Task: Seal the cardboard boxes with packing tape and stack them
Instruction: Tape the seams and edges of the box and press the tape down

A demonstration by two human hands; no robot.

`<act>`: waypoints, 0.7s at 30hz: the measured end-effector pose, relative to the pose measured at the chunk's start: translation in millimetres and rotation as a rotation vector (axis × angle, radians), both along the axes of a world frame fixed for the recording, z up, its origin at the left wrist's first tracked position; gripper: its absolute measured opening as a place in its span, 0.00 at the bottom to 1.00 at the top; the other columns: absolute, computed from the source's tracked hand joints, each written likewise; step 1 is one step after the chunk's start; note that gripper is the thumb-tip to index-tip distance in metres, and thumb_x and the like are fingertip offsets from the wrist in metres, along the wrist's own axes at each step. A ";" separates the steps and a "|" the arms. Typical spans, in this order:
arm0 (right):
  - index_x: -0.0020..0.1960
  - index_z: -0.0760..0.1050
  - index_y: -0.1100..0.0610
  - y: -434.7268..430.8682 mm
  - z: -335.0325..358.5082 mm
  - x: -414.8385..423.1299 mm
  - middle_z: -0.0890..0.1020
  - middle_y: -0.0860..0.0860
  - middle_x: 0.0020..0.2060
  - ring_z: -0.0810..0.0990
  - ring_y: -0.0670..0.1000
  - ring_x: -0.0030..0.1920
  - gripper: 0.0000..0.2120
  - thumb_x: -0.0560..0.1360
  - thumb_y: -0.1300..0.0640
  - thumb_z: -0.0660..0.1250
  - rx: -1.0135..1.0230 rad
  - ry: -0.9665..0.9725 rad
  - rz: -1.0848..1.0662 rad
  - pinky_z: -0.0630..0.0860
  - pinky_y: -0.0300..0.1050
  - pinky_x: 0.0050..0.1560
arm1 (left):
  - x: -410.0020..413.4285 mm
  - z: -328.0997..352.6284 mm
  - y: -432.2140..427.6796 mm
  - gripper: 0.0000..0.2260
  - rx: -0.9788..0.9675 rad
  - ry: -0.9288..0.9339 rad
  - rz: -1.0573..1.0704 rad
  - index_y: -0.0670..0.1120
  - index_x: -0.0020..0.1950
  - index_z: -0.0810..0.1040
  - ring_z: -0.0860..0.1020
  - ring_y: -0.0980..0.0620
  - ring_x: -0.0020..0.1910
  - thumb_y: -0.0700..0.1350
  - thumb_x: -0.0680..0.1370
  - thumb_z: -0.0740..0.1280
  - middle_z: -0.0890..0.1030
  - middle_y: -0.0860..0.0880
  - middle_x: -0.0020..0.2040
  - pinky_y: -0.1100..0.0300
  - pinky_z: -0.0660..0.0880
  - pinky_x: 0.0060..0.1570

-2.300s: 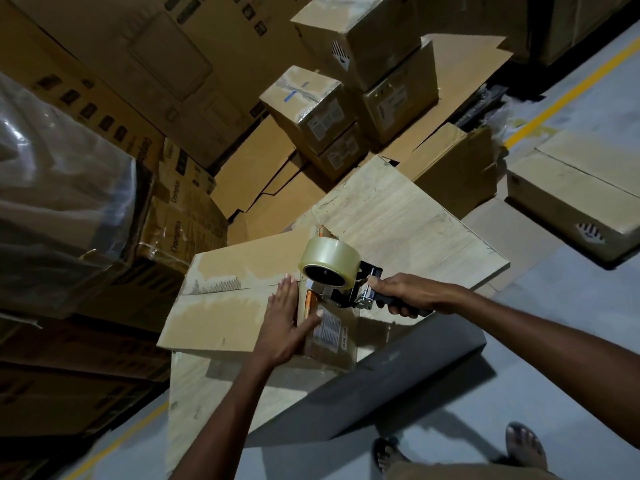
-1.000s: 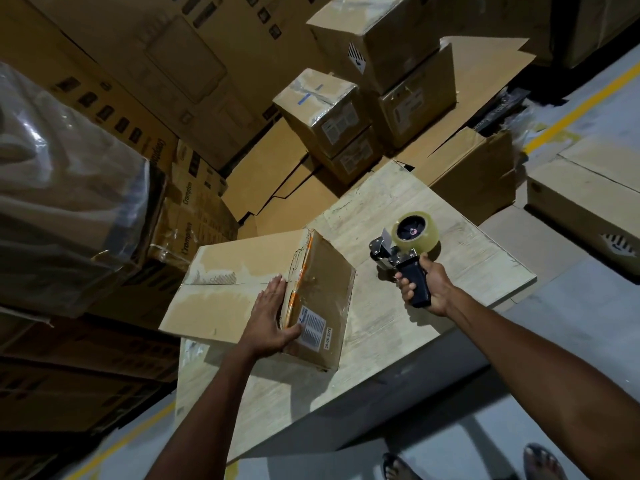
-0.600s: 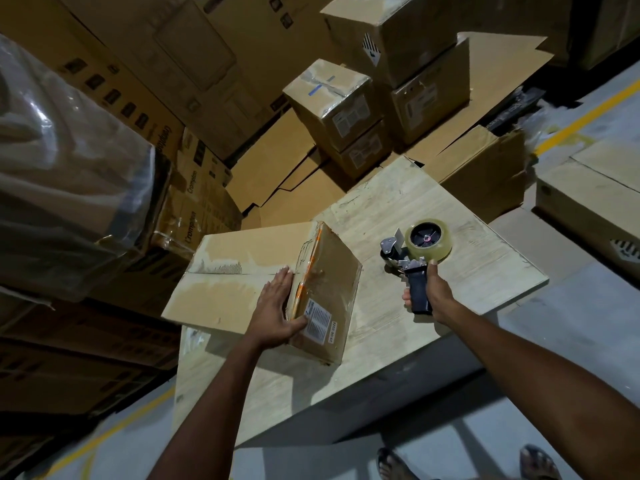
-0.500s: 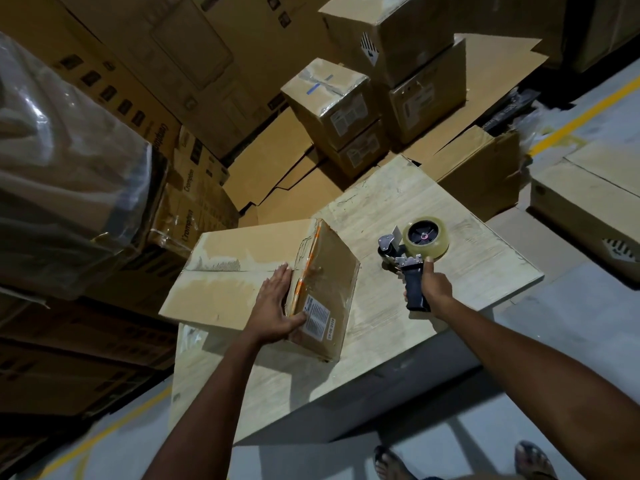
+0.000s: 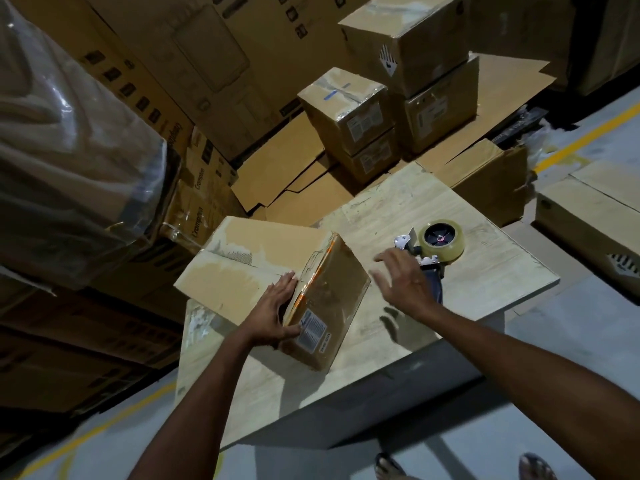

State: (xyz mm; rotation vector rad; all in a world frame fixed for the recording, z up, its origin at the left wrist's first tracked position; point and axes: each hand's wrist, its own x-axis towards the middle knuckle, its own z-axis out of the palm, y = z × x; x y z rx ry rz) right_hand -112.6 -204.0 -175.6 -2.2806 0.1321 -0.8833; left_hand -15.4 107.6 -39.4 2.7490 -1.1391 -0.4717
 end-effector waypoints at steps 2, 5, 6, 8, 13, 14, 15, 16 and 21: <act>0.69 0.72 0.57 28.7 21.6 16.0 0.75 0.56 0.65 0.74 0.56 0.65 0.21 0.80 0.49 0.70 -0.171 -0.011 0.215 0.73 0.55 0.69 | -0.3 2.4 13.4 0.52 0.016 0.020 -0.002 0.52 0.84 0.45 0.41 0.59 0.81 0.63 0.70 0.73 0.42 0.56 0.83 0.54 0.38 0.80; 0.78 0.62 0.56 62.2 47.4 41.1 0.65 0.58 0.77 0.63 0.57 0.77 0.31 0.80 0.48 0.69 -0.422 -0.015 0.458 0.58 0.54 0.80 | -0.3 5.5 37.9 0.50 0.042 0.027 -0.007 0.51 0.84 0.48 0.42 0.58 0.82 0.56 0.71 0.76 0.44 0.56 0.84 0.52 0.40 0.80; 0.79 0.60 0.57 69.2 51.5 48.6 0.63 0.59 0.79 0.61 0.58 0.79 0.33 0.81 0.47 0.68 -0.491 -0.009 0.503 0.56 0.54 0.81 | 0.6 7.1 46.8 0.50 0.045 0.019 -0.011 0.51 0.84 0.49 0.43 0.58 0.82 0.54 0.72 0.76 0.45 0.55 0.84 0.52 0.41 0.80; 0.81 0.58 0.57 82.8 55.2 59.4 0.61 0.59 0.80 0.58 0.58 0.81 0.32 0.82 0.46 0.63 -0.600 0.014 0.572 0.53 0.56 0.82 | -3.4 7.9 65.4 0.49 0.048 -0.007 0.013 0.52 0.84 0.50 0.44 0.58 0.82 0.53 0.72 0.76 0.46 0.56 0.84 0.51 0.42 0.81; 0.78 0.64 0.55 106.9 43.9 62.9 0.67 0.57 0.77 0.62 0.58 0.79 0.26 0.85 0.44 0.52 -0.538 0.019 0.564 0.52 0.58 0.81 | -33.6 -16.6 81.4 0.42 -0.113 -0.194 0.135 0.56 0.84 0.54 0.47 0.58 0.82 0.50 0.73 0.71 0.52 0.56 0.84 0.48 0.46 0.81; 0.77 0.66 0.55 109.6 42.0 63.0 0.68 0.57 0.77 0.62 0.58 0.79 0.26 0.85 0.43 0.52 -0.501 0.006 0.545 0.53 0.59 0.81 | -36.6 -21.4 80.4 0.40 -0.136 -0.245 0.137 0.56 0.83 0.55 0.48 0.58 0.82 0.51 0.74 0.69 0.53 0.56 0.83 0.48 0.46 0.81; 0.76 0.67 0.55 112.6 40.2 63.2 0.69 0.57 0.75 0.64 0.58 0.78 0.26 0.85 0.41 0.53 -0.471 -0.009 0.530 0.54 0.59 0.81 | -38.1 -25.6 80.1 0.38 -0.166 -0.275 0.143 0.56 0.83 0.57 0.50 0.58 0.82 0.52 0.74 0.67 0.55 0.56 0.83 0.48 0.47 0.81; 0.74 0.68 0.56 115.2 39.3 63.7 0.70 0.57 0.74 0.65 0.59 0.77 0.26 0.85 0.40 0.53 -0.446 -0.027 0.516 0.54 0.59 0.81 | -37.8 -26.6 79.5 0.35 -0.201 -0.285 0.151 0.57 0.83 0.58 0.51 0.59 0.82 0.53 0.75 0.64 0.56 0.56 0.83 0.49 0.47 0.81; 0.67 0.73 0.58 133.0 34.4 64.5 0.73 0.57 0.69 0.69 0.59 0.73 0.29 0.82 0.34 0.57 -0.343 -0.100 0.406 0.54 0.60 0.80 | -41.7 -31.9 85.5 0.28 -0.384 -0.319 0.235 0.53 0.79 0.68 0.58 0.59 0.80 0.53 0.78 0.56 0.65 0.54 0.80 0.56 0.49 0.80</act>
